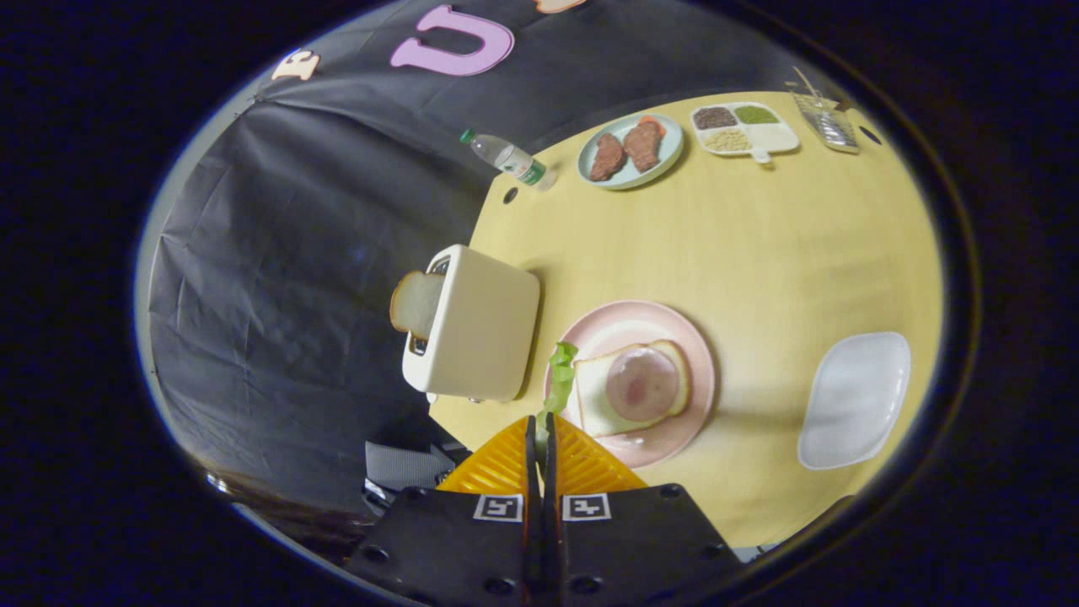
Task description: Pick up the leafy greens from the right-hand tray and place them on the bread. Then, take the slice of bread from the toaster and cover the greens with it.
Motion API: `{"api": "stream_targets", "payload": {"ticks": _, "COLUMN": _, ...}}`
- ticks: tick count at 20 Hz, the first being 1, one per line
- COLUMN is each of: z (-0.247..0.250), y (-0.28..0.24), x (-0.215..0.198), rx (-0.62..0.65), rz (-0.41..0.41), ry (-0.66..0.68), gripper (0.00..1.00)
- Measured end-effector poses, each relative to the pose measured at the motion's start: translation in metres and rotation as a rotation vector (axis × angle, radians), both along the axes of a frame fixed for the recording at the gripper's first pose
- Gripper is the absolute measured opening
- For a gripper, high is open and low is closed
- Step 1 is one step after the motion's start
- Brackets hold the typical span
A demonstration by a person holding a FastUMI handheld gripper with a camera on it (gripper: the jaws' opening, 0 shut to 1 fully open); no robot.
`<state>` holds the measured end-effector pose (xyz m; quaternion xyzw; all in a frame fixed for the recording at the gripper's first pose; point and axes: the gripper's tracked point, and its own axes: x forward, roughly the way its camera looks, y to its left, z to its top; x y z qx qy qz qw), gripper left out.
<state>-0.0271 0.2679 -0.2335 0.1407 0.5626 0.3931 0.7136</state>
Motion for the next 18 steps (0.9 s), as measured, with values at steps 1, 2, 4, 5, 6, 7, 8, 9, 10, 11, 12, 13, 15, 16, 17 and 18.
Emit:
{"api": "stream_targets", "payload": {"ticks": 1, "z": -0.007, "y": 0.01, "x": 0.0, "rx": -0.002, "rz": 0.005, "ry": 0.003, "gripper": 0.03}}
{"api": "stream_targets", "payload": {"ticks": 2, "z": -0.013, "y": 0.018, "x": 0.003, "rx": -0.004, "rz": 0.004, "ry": 0.011, "gripper": 0.03}}
{"api": "stream_targets", "payload": {"ticks": 4, "z": -0.03, "y": 0.028, "x": 0.008, "rx": -0.035, "rz": -0.005, "ry": 0.016, "gripper": 0.03}}
{"api": "stream_targets", "payload": {"ticks": 5, "z": -0.042, "y": 0.024, "x": 0.011, "rx": -0.072, "rz": -0.007, "ry": 0.009, "gripper": 0.03}}
{"api": "stream_targets", "payload": {"ticks": 6, "z": -0.055, "y": 0.017, "x": 0.014, "rx": -0.12, "rz": -0.002, "ry": 0.005, "gripper": 0.03}}
{"api": "stream_targets", "payload": {"ticks": 7, "z": -0.063, "y": 0.011, "x": 0.018, "rx": -0.157, "rz": -0.003, "ry": 0.001, "gripper": 0.03}}
{"api": "stream_targets", "payload": {"ticks": 8, "z": -0.07, "y": 0.005, "x": 0.022, "rx": -0.191, "rz": -0.01, "ry": -0.006, "gripper": 0.03}}
{"api": "stream_targets", "payload": {"ticks": 9, "z": -0.075, "y": 0.0, "x": 0.029, "rx": -0.214, "rz": -0.021, "ry": -0.017, "gripper": 0.04}}
{"api": "stream_targets", "payload": {"ticks": 10, "z": -0.079, "y": -0.004, "x": 0.035, "rx": -0.234, "rz": -0.032, "ry": -0.027, "gripper": 0.04}}
{"api": "stream_targets", "payload": {"ticks": 11, "z": -0.084, "y": -0.008, "x": 0.038, "rx": -0.262, "rz": -0.039, "ry": -0.038, "gripper": 0.04}}
{"api": "stream_targets", "payload": {"ticks": 12, "z": -0.09, "y": -0.015, "x": 0.042, "rx": -0.293, "rz": -0.041, "ry": -0.052, "gripper": 0.05}}
{"api": "stream_targets", "payload": {"ticks": 13, "z": -0.094, "y": -0.021, "x": 0.043, "rx": -0.321, "rz": -0.033, "ry": -0.067, "gripper": 0.06}}
{"api": "stream_targets", "payload": {"ticks": 15, "z": -0.106, "y": -0.031, "x": 0.04, "rx": -0.378, "rz": 0.0, "ry": -0.106, "gripper": 0.08}}
{"api": "stream_targets", "payload": {"ticks": 16, "z": -0.107, "y": -0.036, "x": 0.039, "rx": -0.403, "rz": 0.019, "ry": -0.129, "gripper": 0.08}}
{"api": "stream_targets", "payload": {"ticks": 17, "z": -0.107, "y": -0.038, "x": 0.039, "rx": -0.417, "rz": 0.029, "ry": -0.152, "gripper": 0.1}}
{"api": "stream_targets", "payload": {"ticks": 18, "z": -0.108, "y": -0.04, "x": 0.04, "rx": -0.433, "rz": 0.035, "ry": -0.175, "gripper": 0.12}}
